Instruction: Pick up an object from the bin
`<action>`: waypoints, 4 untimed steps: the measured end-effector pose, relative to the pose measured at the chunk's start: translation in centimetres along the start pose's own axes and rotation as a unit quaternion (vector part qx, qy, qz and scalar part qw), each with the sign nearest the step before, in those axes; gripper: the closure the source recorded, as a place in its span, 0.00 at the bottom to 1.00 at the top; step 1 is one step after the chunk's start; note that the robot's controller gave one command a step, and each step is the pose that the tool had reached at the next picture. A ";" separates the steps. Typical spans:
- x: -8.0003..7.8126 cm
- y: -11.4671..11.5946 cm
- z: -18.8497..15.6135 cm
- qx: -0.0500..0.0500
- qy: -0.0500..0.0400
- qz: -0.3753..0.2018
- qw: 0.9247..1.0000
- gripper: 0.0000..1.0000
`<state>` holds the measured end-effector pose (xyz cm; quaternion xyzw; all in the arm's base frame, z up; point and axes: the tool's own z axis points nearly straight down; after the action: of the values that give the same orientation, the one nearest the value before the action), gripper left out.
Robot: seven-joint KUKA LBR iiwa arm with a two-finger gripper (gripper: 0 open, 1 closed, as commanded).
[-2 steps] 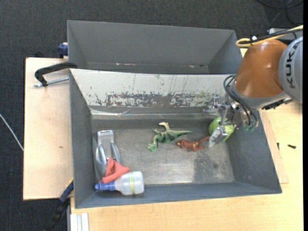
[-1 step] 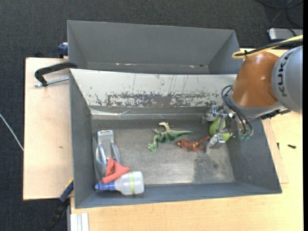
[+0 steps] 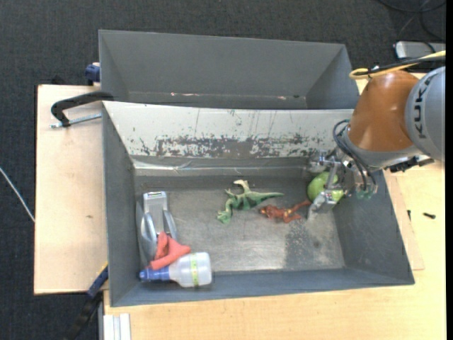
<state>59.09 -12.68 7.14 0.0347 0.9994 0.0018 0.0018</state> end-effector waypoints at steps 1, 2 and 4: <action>-1.4 -1.1 0.0 -0.011 0.003 -0.043 0.999 0.00; -0.2 0.1 -0.2 0.001 -0.001 0.000 1.000 1.00; -0.1 0.1 -0.5 0.001 0.001 0.000 1.000 1.00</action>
Offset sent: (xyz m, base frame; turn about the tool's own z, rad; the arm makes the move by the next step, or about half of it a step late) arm 0.0000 0.0000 0.0000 0.0000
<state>59.20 -12.54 7.67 0.0343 0.9994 0.0009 0.0008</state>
